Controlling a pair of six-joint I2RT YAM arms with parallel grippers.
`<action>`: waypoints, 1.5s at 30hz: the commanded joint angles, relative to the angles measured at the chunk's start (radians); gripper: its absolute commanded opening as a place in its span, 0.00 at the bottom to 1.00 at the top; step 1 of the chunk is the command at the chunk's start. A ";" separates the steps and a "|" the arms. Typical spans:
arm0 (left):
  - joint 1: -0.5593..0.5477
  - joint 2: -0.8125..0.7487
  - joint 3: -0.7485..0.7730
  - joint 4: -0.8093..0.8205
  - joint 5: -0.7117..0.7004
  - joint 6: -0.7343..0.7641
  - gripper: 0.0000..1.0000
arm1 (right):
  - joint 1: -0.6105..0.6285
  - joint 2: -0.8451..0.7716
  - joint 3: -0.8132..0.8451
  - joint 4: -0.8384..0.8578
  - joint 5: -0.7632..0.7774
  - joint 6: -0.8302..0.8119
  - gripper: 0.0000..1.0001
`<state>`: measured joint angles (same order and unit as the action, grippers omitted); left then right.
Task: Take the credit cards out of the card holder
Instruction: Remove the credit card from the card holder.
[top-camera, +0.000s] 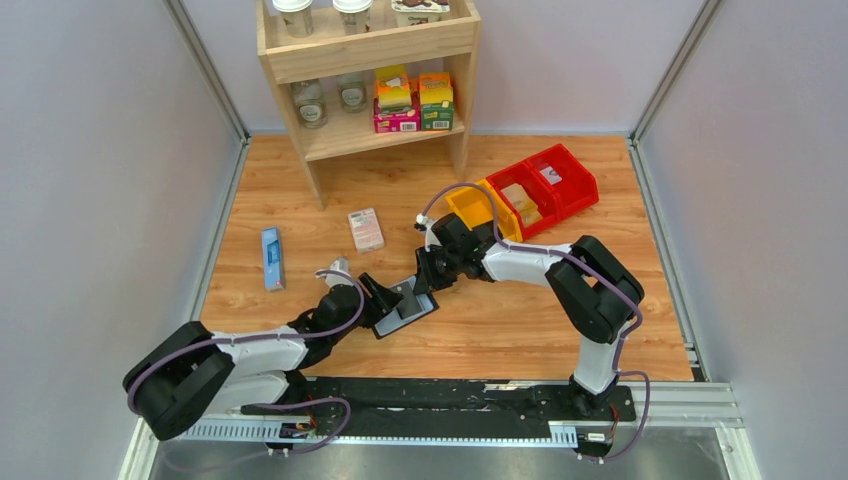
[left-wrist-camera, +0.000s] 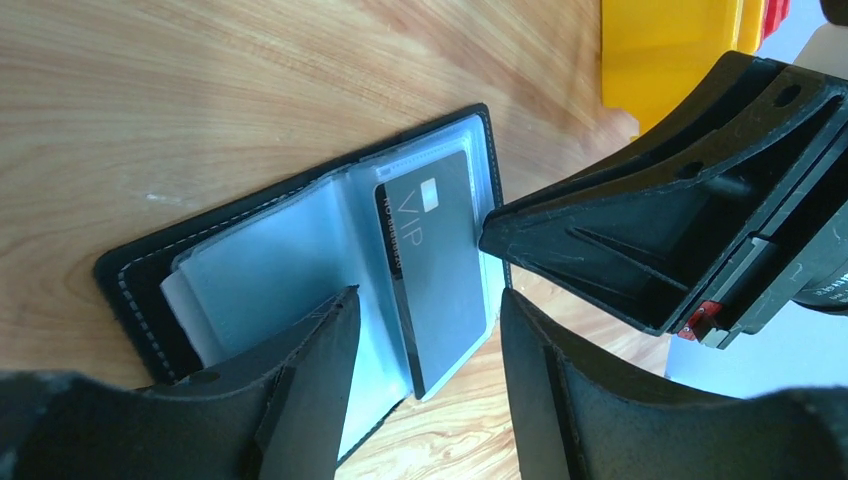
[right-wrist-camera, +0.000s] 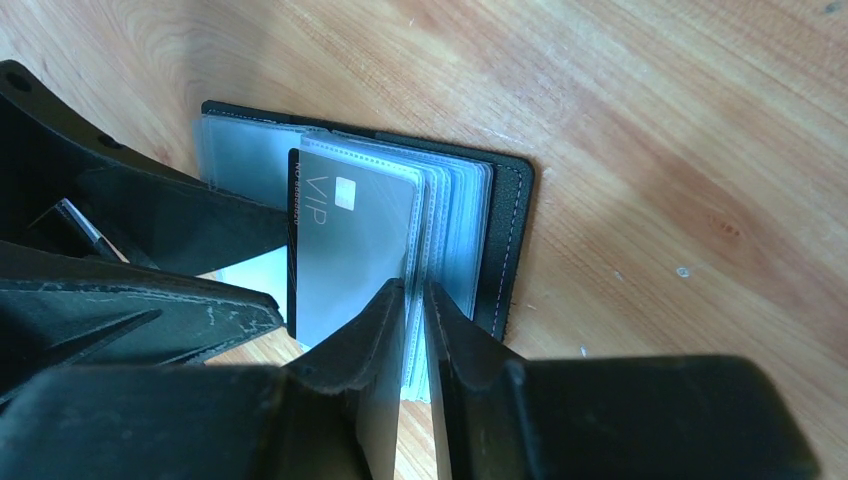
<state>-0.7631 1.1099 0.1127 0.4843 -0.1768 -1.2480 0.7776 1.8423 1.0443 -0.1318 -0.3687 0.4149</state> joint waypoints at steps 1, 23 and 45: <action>0.002 0.073 0.030 0.109 0.042 -0.019 0.61 | 0.006 0.035 -0.007 -0.026 0.019 -0.004 0.20; 0.002 -0.035 -0.024 0.215 0.040 -0.034 0.06 | 0.009 0.048 -0.012 -0.014 0.013 0.012 0.20; 0.002 0.079 0.015 0.290 0.083 -0.073 0.10 | 0.008 0.051 -0.017 -0.002 -0.006 0.025 0.19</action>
<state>-0.7578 1.1690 0.0834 0.6312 -0.1265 -1.2877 0.7685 1.8507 1.0443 -0.1070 -0.3725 0.4404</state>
